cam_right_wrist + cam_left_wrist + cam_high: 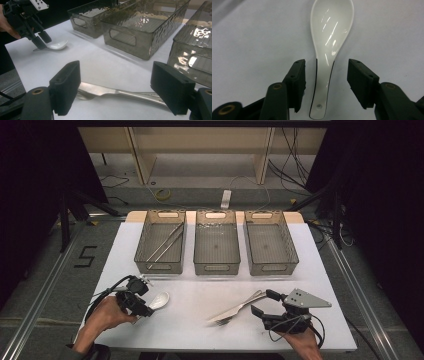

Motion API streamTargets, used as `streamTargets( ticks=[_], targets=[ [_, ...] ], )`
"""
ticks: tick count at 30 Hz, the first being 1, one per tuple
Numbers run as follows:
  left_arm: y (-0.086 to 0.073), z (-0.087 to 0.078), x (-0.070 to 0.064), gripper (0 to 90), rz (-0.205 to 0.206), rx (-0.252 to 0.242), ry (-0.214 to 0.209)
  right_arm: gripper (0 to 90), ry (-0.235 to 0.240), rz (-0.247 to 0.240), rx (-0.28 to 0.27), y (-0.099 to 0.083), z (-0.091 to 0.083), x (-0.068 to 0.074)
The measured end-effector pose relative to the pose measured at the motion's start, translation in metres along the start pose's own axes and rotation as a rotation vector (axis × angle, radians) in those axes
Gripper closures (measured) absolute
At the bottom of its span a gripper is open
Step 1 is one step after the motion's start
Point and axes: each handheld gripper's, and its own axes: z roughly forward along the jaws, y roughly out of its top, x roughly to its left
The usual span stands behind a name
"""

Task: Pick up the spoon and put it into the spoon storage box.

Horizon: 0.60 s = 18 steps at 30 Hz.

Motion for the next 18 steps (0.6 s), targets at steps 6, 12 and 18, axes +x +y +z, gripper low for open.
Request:
streamTargets(
  ticks=[6, 12, 18],
  targets=[
    [-0.0003, 0.0028, -0.0010, 57.0, 0.021, 0.017, 0.002, 25.0, 0.000, 0.000, 0.000, 0.0000, -0.0001, 0.0000],
    [-0.0012, 0.0061, -0.0003, 60.6, 0.028, 0.035, 0.003, 25.0, 0.001, 0.001, -0.001, 0.0001, -0.0001, 0.0002],
    [-0.0017, 0.0096, 0.0000, 63.1, 0.040, 0.048, 0.007, 25.0, 0.002, 0.000, -0.001, 0.0001, -0.0001, 0.0003]
  ],
)
